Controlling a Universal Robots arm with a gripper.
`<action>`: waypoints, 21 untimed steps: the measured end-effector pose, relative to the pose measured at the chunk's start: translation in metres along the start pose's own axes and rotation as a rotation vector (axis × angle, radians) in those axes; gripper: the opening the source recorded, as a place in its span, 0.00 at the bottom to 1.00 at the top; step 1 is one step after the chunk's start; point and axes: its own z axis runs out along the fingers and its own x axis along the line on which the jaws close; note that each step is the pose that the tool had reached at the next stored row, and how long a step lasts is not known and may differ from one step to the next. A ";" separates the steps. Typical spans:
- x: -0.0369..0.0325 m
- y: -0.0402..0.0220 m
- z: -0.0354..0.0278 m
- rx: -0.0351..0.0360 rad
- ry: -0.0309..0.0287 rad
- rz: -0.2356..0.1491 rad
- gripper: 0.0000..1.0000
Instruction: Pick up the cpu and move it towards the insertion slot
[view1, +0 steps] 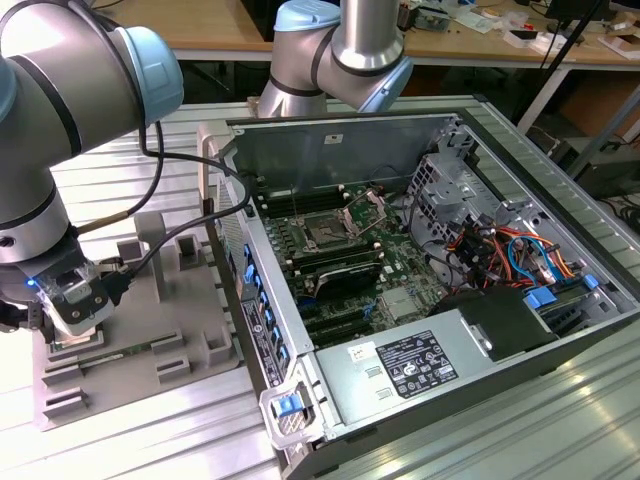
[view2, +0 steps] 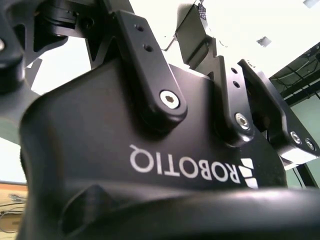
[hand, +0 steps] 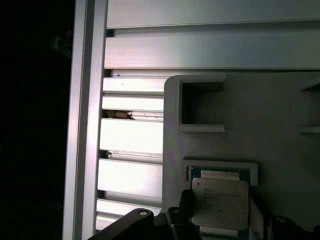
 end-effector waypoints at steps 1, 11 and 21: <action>-0.0001 0.0000 -0.0002 -0.0001 -0.0003 0.000 0.53; 0.0000 0.0000 -0.0047 0.0000 0.0002 0.000 0.53; 0.0000 0.0001 -0.0102 0.0001 0.0000 0.000 0.53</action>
